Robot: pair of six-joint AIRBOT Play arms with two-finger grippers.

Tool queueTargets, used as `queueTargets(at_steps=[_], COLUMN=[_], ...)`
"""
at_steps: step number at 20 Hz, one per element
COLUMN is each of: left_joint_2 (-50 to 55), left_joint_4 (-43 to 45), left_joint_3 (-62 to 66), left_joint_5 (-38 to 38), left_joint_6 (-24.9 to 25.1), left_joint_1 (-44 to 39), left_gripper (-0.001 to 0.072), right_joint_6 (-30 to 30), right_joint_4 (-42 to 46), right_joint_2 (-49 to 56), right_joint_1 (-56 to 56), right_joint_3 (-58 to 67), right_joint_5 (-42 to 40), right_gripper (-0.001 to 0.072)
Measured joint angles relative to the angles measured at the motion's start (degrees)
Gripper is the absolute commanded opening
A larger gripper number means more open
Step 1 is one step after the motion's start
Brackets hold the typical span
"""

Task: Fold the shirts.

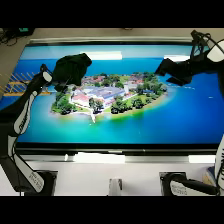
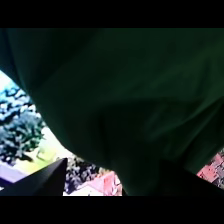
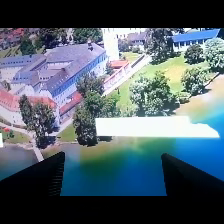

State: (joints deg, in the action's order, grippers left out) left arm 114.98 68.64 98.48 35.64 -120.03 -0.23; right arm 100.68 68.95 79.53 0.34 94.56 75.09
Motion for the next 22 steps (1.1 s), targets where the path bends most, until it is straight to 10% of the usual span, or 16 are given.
queueTargets(at_steps=[5, 10, 17, 22], left_joint_2=[0.94, -1.27, -23.28, -42.49], left_joint_4=[-1.29, -3.34, -4.15, 0.26], left_joint_3=[0.04, 0.07, 0.04, -0.17], left_joint_5=[-6.38, -5.7, -1.62, 2.6], left_joint_6=[-0.04, 2.58, 26.43, 32.02], left_joint_1=[-0.22, 0.11, -8.39, -21.18], left_gripper=[0.0042, 0.0033, 0.0032, 0.0032], right_joint_6=[0.07, -0.28, -6.78, -8.92], right_joint_4=[-3.23, -4.83, -5.31, -0.87], right_joint_2=[0.0, 0.0, -0.07, -5.25], right_joint_1=[0.0, 0.0, 0.0, 0.0], right_joint_3=[0.0, 0.0, 1.77, 9.03], right_joint_5=[1.9, 8.35, 0.96, 2.43], right_gripper=[0.0641, 0.0641, 0.0617, 0.0616])
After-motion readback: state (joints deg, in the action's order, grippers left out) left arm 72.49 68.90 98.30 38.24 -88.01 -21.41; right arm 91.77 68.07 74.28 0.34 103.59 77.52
